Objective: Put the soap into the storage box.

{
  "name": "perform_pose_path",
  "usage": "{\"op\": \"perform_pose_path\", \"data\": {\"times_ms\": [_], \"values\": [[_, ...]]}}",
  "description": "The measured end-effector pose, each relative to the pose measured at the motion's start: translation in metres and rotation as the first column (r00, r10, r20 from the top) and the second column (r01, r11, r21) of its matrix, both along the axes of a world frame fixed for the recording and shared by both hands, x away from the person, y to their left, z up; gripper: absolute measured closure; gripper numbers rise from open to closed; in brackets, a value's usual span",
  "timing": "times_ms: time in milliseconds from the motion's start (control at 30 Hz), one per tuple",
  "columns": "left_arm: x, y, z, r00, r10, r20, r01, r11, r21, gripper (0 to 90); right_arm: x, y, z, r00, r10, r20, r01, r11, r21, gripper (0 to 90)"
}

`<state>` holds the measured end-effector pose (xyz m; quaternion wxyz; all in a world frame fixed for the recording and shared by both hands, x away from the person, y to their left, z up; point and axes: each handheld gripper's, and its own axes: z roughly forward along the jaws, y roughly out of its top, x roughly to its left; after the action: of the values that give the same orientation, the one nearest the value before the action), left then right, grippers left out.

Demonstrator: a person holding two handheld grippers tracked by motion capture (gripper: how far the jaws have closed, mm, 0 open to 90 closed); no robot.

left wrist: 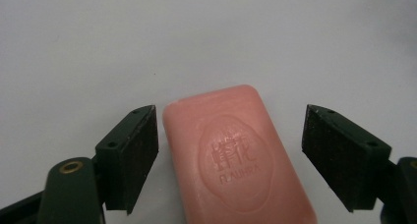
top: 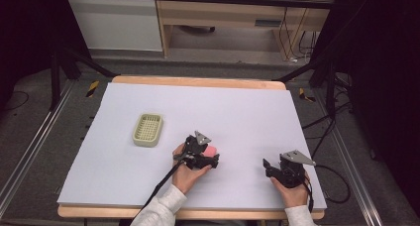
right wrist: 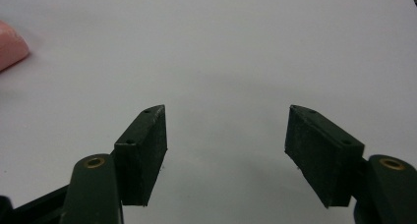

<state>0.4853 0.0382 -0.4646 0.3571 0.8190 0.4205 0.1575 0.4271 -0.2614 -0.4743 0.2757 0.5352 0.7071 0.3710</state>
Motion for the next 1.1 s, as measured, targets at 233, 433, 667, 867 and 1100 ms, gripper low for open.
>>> {"op": "perform_pose_path", "data": {"times_ms": [233,433,667,867,1100], "values": [[0.002,-0.001,-0.007,0.9999,0.001,-0.017,-0.001,0.9999,0.014,24.2,0.0,0.001,0.0,1.0,0.004,-0.004,-0.004,1.0,-0.002,33.8],[0.004,0.0,-0.009,0.9996,0.006,-0.029,-0.006,0.9999,0.009,25.8,0.0,0.001,0.0,1.0,0.005,-0.006,-0.005,1.0,-0.007,35.3],[0.005,0.0,-0.011,0.9992,0.013,-0.039,-0.013,0.9999,0.003,26.0,0.0,0.001,0.0,0.9999,0.008,-0.009,-0.008,0.9999,-0.012,36.0],[0.006,-0.001,-0.012,0.9991,0.012,-0.041,-0.012,0.9999,0.007,25.5,0.0,0.001,0.0,0.9999,0.009,-0.007,-0.01,0.9998,-0.018,36.0],[0.004,-0.003,-0.013,0.9996,0.011,-0.028,-0.01,0.9996,0.026,25.4,0.0,0.001,0.0,0.9999,0.01,-0.009,-0.01,0.9998,-0.015,35.7]]}}
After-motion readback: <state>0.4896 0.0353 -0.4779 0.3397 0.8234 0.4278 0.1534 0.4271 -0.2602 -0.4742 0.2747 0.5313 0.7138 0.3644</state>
